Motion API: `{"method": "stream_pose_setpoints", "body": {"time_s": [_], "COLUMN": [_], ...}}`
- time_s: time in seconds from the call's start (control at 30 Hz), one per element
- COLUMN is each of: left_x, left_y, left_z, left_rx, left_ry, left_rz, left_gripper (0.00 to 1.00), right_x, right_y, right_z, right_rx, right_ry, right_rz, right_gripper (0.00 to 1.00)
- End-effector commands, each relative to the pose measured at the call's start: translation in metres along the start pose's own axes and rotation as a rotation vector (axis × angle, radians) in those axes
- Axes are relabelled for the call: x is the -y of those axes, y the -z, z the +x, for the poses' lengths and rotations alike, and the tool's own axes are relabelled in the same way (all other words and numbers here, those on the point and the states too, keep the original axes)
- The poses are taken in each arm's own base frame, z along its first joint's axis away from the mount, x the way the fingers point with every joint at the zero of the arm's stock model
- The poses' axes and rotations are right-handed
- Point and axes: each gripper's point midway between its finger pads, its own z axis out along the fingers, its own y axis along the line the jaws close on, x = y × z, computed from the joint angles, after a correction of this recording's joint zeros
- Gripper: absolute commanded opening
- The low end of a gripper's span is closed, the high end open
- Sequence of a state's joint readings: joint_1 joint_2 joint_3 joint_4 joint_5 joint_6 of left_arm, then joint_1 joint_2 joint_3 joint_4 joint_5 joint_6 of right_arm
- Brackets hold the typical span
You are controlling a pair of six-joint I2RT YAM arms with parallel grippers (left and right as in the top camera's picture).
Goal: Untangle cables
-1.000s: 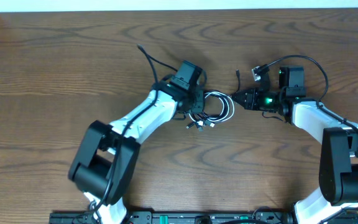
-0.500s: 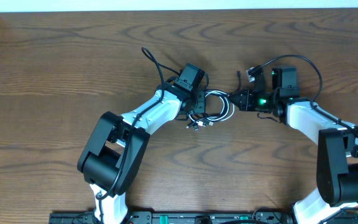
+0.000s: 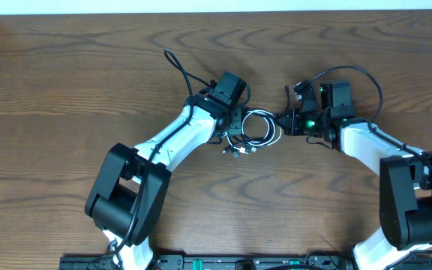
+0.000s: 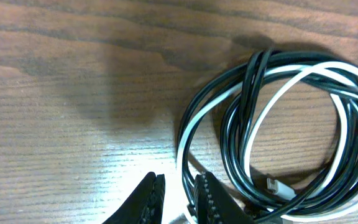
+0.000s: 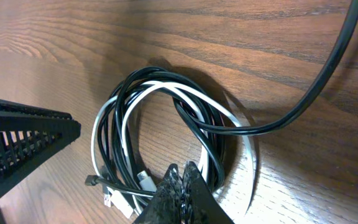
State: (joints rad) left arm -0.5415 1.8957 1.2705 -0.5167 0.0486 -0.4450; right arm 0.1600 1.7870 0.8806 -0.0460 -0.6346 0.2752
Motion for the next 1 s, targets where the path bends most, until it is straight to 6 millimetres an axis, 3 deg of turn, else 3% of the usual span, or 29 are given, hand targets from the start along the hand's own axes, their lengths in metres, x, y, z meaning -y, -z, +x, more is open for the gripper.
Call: {"method": "stream_pose_setpoints", "body": {"time_s": [0.0, 0.3, 0.63, 0.8, 0.83, 0.97], "left_x": [0.010, 0.003, -0.002, -0.006, -0.005, 0.023], "left_y": [0.009, -0.013, -0.035, -0.043, -0.044, -0.042], "left_z": [-0.010, 0.007, 0.017, 0.027, 0.031, 0.048], "left_rx": [0.026, -0.035, -0.075, -0.114, -0.132, -0.217], "left_ry": [0.014, 0.068, 0.068, 0.031, 0.026, -0.031], "left_rz": [0.042, 0.006, -0.018, -0.037, -0.032, 0.121], "left_gripper": [0.22, 0.22, 0.22, 0.19, 0.13, 0.11], "right_x": [-0.010, -0.008, -0.001, -0.001, 0.000, 0.004], "right_y": [-0.002, -0.015, -0.010, -0.013, -0.013, -0.012], "right_z": [-0.005, 0.006, 0.024, 0.017, 0.015, 0.013], "right_rx": [0.006, -0.013, -0.121, -0.095, -0.088, -0.081], "right_ry": [0.059, 0.096, 0.100, 0.124, 0.133, 0.157], "right_rz": [-0.001, 0.121, 0.168, 0.168, 0.172, 0.193], "right_gripper": [0.01, 0.01, 0.01, 0.01, 0.01, 0.01]}}
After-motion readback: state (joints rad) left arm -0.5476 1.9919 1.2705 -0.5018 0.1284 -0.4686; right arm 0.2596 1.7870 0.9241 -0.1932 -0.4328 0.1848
